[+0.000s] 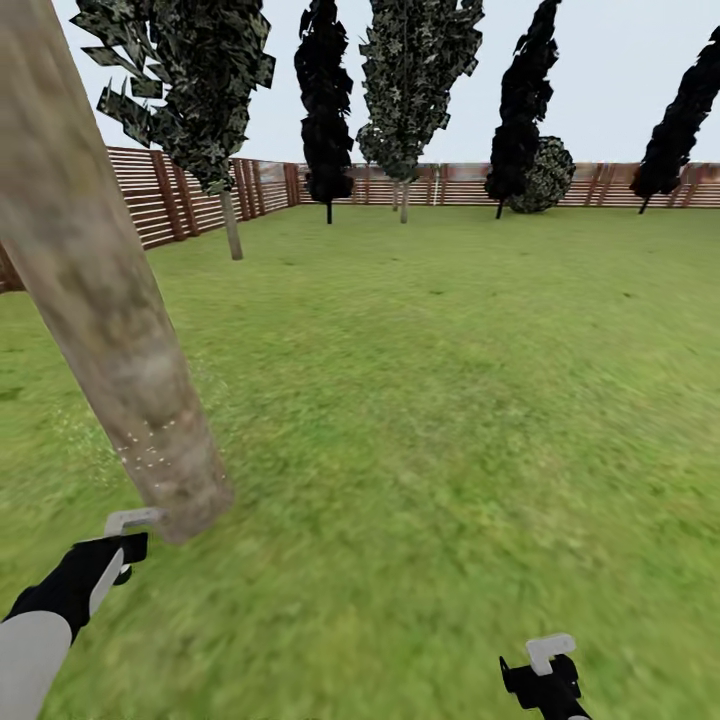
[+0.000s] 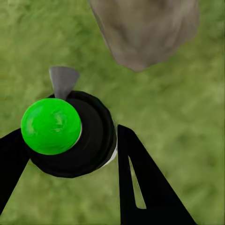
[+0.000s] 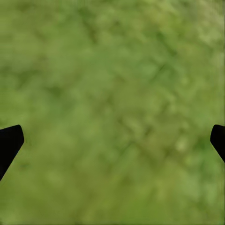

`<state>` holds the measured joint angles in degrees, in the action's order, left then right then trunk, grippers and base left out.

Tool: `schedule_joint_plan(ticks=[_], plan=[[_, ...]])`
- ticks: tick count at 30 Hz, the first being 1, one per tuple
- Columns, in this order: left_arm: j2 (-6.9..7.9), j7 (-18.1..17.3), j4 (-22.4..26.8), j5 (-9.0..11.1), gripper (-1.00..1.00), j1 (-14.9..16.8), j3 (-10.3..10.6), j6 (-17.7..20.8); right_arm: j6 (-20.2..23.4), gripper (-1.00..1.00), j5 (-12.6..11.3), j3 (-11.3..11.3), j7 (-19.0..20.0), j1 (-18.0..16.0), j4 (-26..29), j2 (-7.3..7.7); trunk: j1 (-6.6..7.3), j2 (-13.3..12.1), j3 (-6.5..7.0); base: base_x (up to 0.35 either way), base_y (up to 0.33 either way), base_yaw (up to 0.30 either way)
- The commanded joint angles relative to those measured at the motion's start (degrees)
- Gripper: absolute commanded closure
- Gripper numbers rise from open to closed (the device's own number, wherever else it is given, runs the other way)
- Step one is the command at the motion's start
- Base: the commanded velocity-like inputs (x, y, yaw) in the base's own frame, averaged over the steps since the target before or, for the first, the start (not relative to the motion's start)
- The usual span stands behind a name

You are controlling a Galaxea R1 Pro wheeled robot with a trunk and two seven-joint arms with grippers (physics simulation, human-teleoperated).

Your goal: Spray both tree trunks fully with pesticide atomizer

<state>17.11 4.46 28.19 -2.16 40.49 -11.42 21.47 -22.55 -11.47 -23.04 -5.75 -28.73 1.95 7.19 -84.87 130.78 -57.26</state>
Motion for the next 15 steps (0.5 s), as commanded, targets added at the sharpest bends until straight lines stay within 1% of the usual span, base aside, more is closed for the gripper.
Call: schedule_joint_plan(ticks=[1,2,5,6,15], plan=[[-0.25,0.02,0.04,-0.11,1.0,0.03,-0.17,0.02,-0.13,-1.0,-0.48,-0.51,-0.14,-0.01,-0.01,-0.02,0.01,0.02,-0.05,0.115,-0.062,0.201],[-0.41,-0.05,0.03,0.13,1.0,0.03,-0.18,-0.11,-0.14,-1.0,-0.48,-0.51,-0.16,-0.01,0.04,0.0,0.01,0.02,-0.05,0.182,-0.13,0.082],[-0.58,-0.12,0.02,2.51,1.0,0.03,-0.21,-0.2,-0.16,-1.0,-0.48,-0.46,-0.22,-0.01,-0.01,0.02,0.01,0.02,-0.05,0.175,-0.209,0.014],[-0.58,-0.09,0.02,2.74,1.0,0.02,-0.21,-0.2,-0.16,-1.0,-0.48,-0.47,-0.23,-0.01,-0.02,0.02,0.01,0.02,-0.05,0.13,-0.246,0.001],[-0.31,0.09,0.02,2.56,1.0,0.03,-0.27,-0.06,-0.11,-1.0,-0.48,-0.51,-0.15,-0.01,-0.02,0.02,0.01,0.02,-0.05,0.016,-0.268,0.0]])
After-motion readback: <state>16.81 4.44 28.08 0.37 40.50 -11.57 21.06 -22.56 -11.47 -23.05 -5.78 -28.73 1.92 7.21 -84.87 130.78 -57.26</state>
